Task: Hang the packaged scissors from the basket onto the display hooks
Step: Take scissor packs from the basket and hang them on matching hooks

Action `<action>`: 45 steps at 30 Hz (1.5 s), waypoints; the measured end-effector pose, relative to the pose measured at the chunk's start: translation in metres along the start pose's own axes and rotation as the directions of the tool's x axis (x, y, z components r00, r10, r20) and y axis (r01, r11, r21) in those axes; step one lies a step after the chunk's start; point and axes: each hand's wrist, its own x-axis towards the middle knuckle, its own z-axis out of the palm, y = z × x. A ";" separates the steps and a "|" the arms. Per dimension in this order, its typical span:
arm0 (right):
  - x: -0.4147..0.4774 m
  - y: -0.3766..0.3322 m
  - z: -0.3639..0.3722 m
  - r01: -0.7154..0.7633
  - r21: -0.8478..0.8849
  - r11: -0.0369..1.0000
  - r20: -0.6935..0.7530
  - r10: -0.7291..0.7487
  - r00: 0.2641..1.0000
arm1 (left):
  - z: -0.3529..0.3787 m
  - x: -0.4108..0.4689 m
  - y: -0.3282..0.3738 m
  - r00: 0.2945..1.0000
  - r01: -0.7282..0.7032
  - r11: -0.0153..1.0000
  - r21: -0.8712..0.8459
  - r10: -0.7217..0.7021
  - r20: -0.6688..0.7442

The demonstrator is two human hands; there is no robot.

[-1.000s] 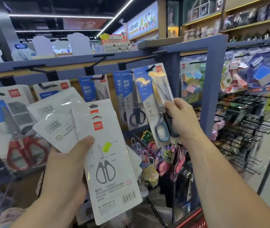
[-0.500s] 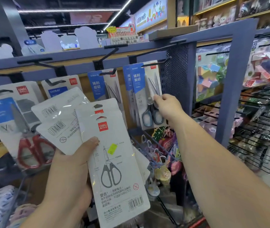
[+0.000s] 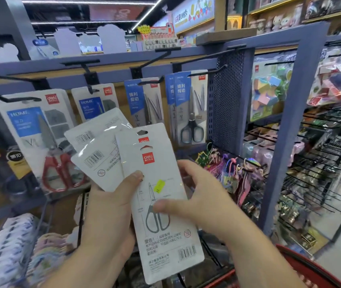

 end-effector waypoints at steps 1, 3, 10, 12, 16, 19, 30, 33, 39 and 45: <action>-0.008 0.003 0.007 -0.009 -0.006 1.000 -0.020 0.009 1.000 | -0.002 -0.003 -0.001 1.000 0.008 1.000 -0.004 -0.008 0.016; -0.019 0.009 0.014 -0.016 0.037 0.999 -0.091 0.019 0.996 | -0.006 -0.009 -0.003 0.999 0.035 0.999 0.005 -0.035 -0.007; -0.036 0.014 0.021 -0.044 0.137 0.990 -0.139 0.064 0.988 | -0.018 -0.030 -0.002 0.998 0.054 0.998 -0.017 -0.054 -0.016; -0.039 0.013 0.024 -0.050 0.169 0.984 -0.135 0.074 0.988 | -0.024 -0.033 0.000 0.998 0.067 0.997 -0.032 -0.067 -0.003; -0.038 0.015 0.034 -0.096 0.262 0.960 -0.148 0.138 0.979 | -0.038 -0.038 0.001 0.995 0.093 0.996 -0.002 -0.093 -0.029; -0.035 0.015 0.045 -0.096 0.310 0.946 -0.155 0.150 0.976 | -0.046 -0.041 0.005 0.996 0.075 0.996 0.038 -0.073 -0.042; -0.028 -0.005 0.062 -0.077 0.427 0.901 -0.137 0.148 0.979 | -0.078 -0.037 0.012 0.959 -0.011 0.998 0.057 0.027 -0.284; -0.026 -0.016 0.044 0.016 0.428 0.903 -0.361 0.155 0.920 | -0.087 -0.037 0.018 0.946 -0.030 0.997 0.067 0.050 -0.322; -0.025 -0.039 0.059 -0.005 -0.144 0.990 -0.443 -0.060 0.895 | -0.083 -0.040 0.022 0.945 -0.041 0.997 0.064 0.059 -0.322; -0.028 -0.028 0.090 -0.022 -0.009 1.000 -0.098 0.021 0.995 | -0.076 -0.041 0.023 0.956 -0.032 0.996 0.080 0.053 -0.287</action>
